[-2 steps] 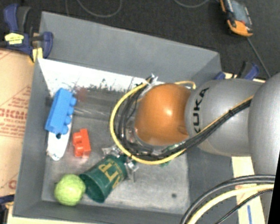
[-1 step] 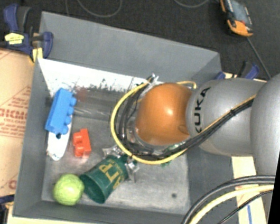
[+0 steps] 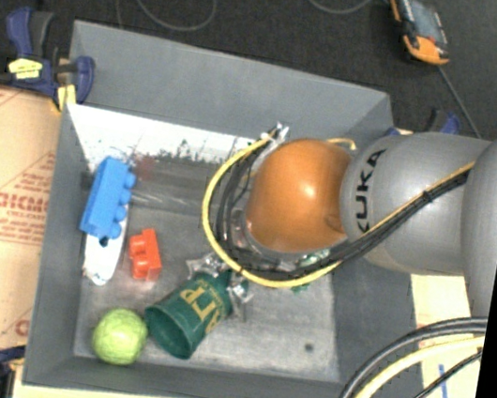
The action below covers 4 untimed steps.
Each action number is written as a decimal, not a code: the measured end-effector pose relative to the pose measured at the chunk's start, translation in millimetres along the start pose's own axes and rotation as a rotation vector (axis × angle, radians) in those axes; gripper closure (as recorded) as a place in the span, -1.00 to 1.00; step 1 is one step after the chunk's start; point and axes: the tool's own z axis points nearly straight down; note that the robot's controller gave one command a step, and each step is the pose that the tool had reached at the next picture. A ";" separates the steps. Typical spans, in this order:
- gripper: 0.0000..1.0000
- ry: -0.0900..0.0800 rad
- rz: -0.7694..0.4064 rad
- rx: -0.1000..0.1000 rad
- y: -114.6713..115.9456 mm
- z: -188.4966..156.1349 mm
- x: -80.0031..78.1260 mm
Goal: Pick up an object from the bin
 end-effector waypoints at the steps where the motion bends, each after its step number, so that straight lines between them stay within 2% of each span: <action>1: 1.00 -0.009 0.002 0.007 -1.9 -20.2 -1.9; 2: 1.00 -0.012 0.002 0.010 -2.7 -28.2 -2.6; 4: 1.00 -0.003 0.004 0.003 -1.2 -47.5 -0.7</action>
Offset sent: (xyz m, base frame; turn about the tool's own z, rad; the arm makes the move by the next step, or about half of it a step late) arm 0.0001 0.0000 0.0006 0.0000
